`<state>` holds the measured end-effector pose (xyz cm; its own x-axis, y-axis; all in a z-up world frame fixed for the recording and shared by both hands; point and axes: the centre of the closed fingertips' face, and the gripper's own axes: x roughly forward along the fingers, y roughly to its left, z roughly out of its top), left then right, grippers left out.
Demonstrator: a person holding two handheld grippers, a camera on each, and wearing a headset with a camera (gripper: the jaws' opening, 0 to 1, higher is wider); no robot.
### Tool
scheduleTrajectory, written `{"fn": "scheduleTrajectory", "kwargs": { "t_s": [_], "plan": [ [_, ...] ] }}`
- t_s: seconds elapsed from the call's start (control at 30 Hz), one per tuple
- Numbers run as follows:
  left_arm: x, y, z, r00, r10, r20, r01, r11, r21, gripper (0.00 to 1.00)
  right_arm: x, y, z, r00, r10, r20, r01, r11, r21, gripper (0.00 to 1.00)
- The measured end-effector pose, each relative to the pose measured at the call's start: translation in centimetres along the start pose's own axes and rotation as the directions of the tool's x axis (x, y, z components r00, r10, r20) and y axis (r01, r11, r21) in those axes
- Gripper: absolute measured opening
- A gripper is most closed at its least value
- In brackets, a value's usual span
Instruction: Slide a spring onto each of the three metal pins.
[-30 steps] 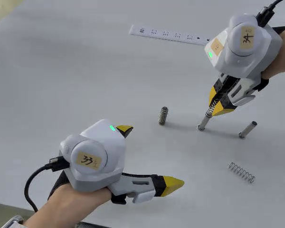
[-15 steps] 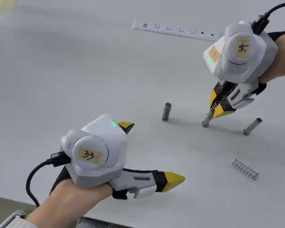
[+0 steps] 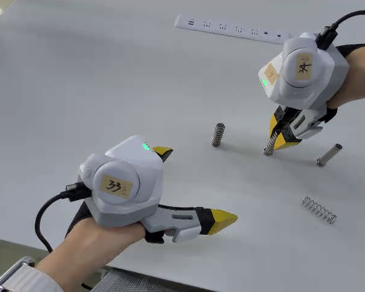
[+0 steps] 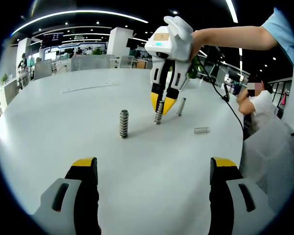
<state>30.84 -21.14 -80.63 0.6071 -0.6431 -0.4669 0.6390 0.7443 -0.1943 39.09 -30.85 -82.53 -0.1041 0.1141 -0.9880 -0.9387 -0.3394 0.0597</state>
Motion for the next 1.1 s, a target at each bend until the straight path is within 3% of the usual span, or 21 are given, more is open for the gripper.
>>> {"fn": "scheduleTrajectory", "kwargs": {
  "t_s": [0.97, 1.1],
  "plan": [
    [-0.04, -0.25, 0.07, 1.0, -0.005, 0.002, 0.005, 1.0, 0.003, 0.93, 0.79, 0.28, 0.19, 1.0, -0.002, -0.008, 0.002, 1.0, 0.017, 0.08],
    [-0.06, -0.24, 0.06, 1.0, -0.005, 0.001, 0.005, 1.0, 0.005, 0.93, 0.87, 0.71, 0.46, 0.9999, 0.01, 0.002, -0.01, 1.0, 0.029, 0.13]
  ]
}}
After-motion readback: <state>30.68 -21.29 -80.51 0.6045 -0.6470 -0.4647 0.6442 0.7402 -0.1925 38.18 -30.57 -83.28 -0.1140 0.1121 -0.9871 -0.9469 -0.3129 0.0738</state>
